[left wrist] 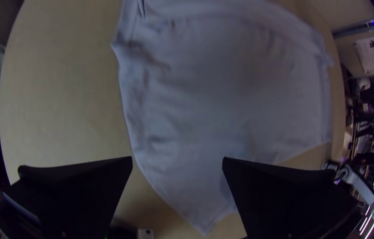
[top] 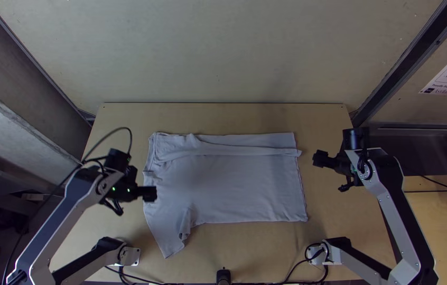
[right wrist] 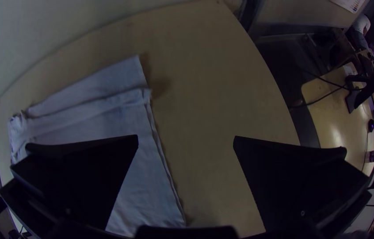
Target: Fold the t-shirt
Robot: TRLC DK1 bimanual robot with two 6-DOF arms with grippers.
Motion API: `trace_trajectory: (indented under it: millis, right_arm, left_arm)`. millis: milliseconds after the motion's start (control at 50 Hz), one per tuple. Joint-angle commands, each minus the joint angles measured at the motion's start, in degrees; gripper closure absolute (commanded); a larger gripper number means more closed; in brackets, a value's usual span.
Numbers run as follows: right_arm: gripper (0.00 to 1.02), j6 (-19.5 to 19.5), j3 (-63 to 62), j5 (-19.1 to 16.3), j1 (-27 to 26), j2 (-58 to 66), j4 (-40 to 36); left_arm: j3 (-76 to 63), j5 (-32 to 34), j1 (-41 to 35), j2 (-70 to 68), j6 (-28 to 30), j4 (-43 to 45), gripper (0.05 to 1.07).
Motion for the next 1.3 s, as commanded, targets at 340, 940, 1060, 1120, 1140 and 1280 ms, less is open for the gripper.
trace_trajectory:
  millis: [340,940,1060,1120,1140,1280]
  right_arm:
    - [0.03,2.4,-3.8,-0.4,0.6,1.0,-2.7]
    - [0.04,2.4,-5.6,-0.5,0.0,2.7,-2.6]
    - [0.04,2.3,-6.3,-0.5,-0.3,2.7,-2.6]
    - [0.04,2.2,-7.0,-0.5,-0.3,2.4,-2.6]
    - [0.04,2.1,-7.4,-0.5,-0.4,2.2,-2.7]
    - [0.09,0.1,-10.7,-2.5,-0.3,1.3,-2.8]
  left_arm:
    - [-15.0,-0.5,-13.8,-0.3,-11.4,-2.3,0.09]
    - [-19.0,-1.2,-22.3,9.0,-14.6,6.7,0.37]
    - [-19.3,-1.1,-22.5,12.8,-14.4,8.1,0.37]
    - [-18.8,-1.1,-22.5,14.4,-14.5,8.3,0.37]
    - [-18.6,-1.1,-22.5,14.9,-14.4,8.3,0.39]
    - [-16.5,-1.7,-23.7,14.8,-14.2,10.9,0.93]
